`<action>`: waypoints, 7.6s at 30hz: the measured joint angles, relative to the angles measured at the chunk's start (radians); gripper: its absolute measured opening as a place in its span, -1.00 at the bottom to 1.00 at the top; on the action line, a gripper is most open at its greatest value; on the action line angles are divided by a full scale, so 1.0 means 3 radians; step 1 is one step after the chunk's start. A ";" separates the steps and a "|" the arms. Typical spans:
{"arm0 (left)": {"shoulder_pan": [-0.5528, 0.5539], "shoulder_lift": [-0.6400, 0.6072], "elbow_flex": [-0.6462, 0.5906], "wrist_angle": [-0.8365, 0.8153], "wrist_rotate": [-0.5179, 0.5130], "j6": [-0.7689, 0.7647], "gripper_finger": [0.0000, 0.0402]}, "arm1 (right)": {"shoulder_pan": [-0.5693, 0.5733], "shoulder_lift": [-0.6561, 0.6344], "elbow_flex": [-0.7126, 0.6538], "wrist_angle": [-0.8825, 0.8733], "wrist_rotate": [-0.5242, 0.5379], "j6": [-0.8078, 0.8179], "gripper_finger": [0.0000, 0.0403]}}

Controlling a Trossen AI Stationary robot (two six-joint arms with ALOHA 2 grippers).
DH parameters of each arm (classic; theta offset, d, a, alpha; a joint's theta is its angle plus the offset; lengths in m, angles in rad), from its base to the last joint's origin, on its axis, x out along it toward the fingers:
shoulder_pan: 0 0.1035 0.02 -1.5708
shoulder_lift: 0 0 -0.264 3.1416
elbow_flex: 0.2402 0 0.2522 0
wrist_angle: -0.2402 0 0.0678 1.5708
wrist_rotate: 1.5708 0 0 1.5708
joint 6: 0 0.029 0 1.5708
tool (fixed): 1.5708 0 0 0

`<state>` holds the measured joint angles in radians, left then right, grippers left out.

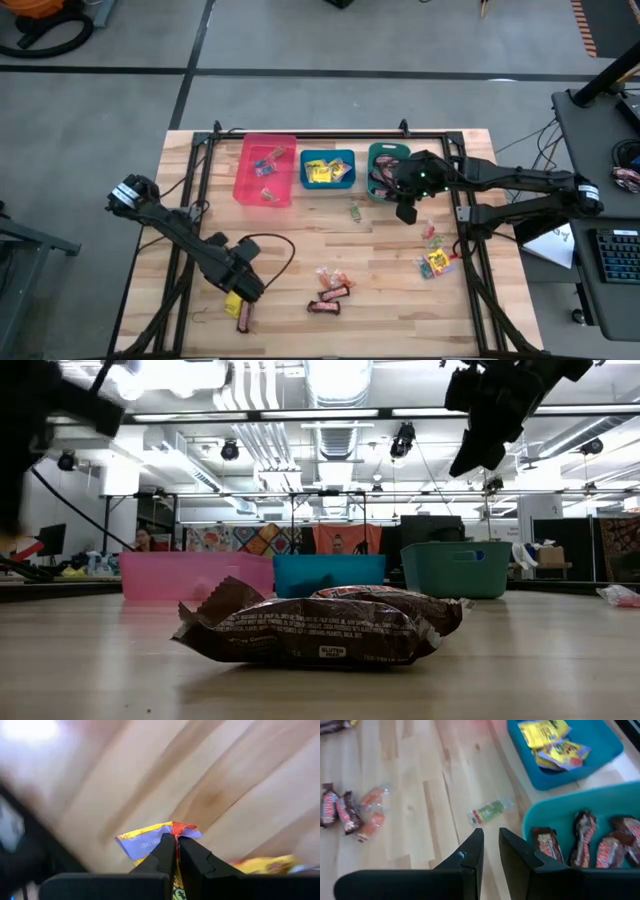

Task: Sort candy
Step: Put the left yellow candy into the blue bin, then put the top green candy into the red bin

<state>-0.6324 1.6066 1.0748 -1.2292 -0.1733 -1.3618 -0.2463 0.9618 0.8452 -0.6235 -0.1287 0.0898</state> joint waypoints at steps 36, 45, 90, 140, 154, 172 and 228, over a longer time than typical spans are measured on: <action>0.3060 0.0148 0.0637 0.2786 0.0086 0.6057 -1.00 | 0.1185 0.0012 -0.0016 0.0470 0.0886 0.0512 -0.73; 0.3277 0.0556 0.0636 0.3022 0.0113 0.6230 -1.00 | 0.1193 0.0012 -0.0083 0.0474 0.1230 0.0787 -0.73; 0.2974 -0.0058 0.0560 0.2448 0.0695 0.5850 -0.51 | 0.1229 0.0947 -0.0170 0.0801 0.1390 0.2193 -0.73; 0.1955 -0.1385 -0.0793 0.2998 -0.0798 0.4508 -0.57 | 0.1124 0.2758 0.0777 0.0312 0.2018 0.3232 0.03; 0.1951 -0.1382 -0.0951 0.3425 -0.0660 0.4438 -0.57 | 0.1112 0.2872 0.0781 0.0389 0.1976 0.3125 -0.42; 0.1951 -0.1381 -0.1811 0.5227 0.0144 0.4333 -0.57 | 0.1210 0.2641 0.0768 0.0509 0.1486 0.1847 -0.94; 0.1858 -0.0864 -0.1827 0.5700 0.0283 0.4126 -0.15 | 0.1386 0.2477 0.0764 0.2542 0.1650 -0.0338 -0.94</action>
<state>-0.0750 1.3476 0.5266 0.4807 -0.0883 -0.1241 0.1696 1.7047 1.0744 0.1390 0.3664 -0.0116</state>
